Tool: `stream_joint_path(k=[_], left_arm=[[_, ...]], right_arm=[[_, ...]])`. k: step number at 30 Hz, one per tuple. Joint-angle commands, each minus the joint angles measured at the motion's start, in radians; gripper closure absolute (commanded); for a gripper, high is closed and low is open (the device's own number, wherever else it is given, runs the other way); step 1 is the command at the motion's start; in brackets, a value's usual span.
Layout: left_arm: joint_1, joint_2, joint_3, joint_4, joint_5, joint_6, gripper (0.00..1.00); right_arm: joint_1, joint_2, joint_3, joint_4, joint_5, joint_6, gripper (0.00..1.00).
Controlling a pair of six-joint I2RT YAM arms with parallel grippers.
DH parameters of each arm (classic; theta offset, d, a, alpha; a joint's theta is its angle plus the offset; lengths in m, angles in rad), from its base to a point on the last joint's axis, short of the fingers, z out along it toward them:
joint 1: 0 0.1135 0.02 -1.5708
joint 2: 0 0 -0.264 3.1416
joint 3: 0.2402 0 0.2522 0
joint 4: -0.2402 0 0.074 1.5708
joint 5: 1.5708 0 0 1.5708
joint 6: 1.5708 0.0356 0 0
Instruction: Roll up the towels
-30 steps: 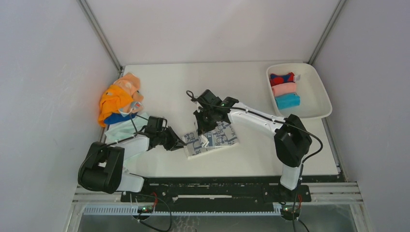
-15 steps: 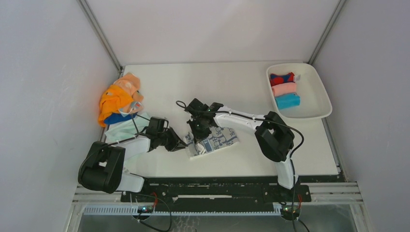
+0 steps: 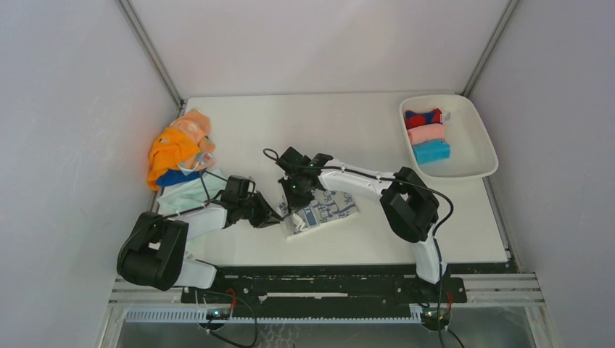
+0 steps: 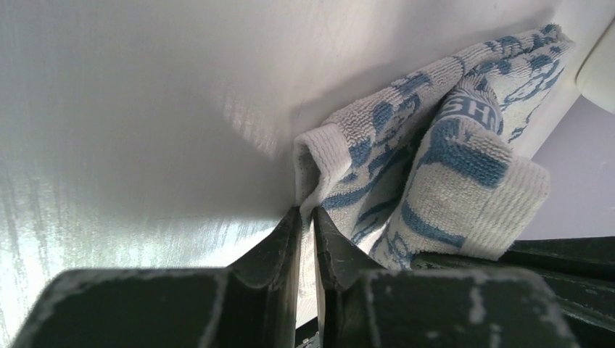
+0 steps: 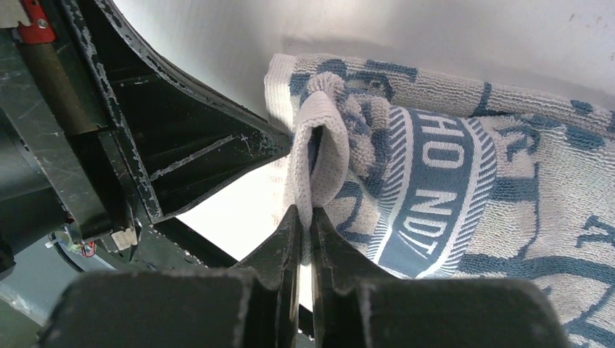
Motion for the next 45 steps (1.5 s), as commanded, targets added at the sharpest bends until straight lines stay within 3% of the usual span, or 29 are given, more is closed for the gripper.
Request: stream_joint_path(k=[1, 5, 9, 13, 18, 24, 31, 40, 45], left_arm=[[-0.01, 0.011, -0.027, -0.025, -0.043, 0.004, 0.83], [-0.01, 0.008, -0.022, -0.03, -0.048, 0.002, 0.8], [-0.01, -0.006, -0.014, -0.054, -0.061, 0.002, 0.74], [-0.01, -0.055, -0.003, -0.106, -0.097, 0.005, 0.65], [-0.01, -0.149, 0.021, -0.223, -0.186, 0.015, 0.55], [-0.01, -0.315, 0.053, -0.397, -0.297, 0.025, 0.51], [-0.052, -0.427, 0.146, -0.464, -0.284, 0.006, 0.5], [-0.201, -0.291, 0.188, -0.333, -0.28, -0.059, 0.48], [-0.215, -0.206, 0.197, -0.269, -0.29, -0.063, 0.49]], right_arm=[[0.009, 0.021, 0.034, 0.022, -0.003, 0.024, 0.95], [0.013, 0.026, 0.017, 0.019, -0.02, 0.016, 0.94], [0.019, -0.006, 0.004, 0.024, -0.049, 0.012, 0.85], [0.019, -0.07, -0.01, 0.029, -0.049, 0.008, 0.76], [0.004, -0.178, -0.064, 0.041, -0.029, -0.003, 0.72], [-0.071, -0.358, -0.229, 0.126, -0.069, -0.019, 0.67], [-0.275, -0.534, -0.523, 0.323, -0.232, -0.004, 0.66], [-0.41, -0.615, -0.72, 0.493, -0.325, 0.013, 0.65], [-0.431, -0.618, -0.768, 0.534, -0.341, 0.01, 0.65]])
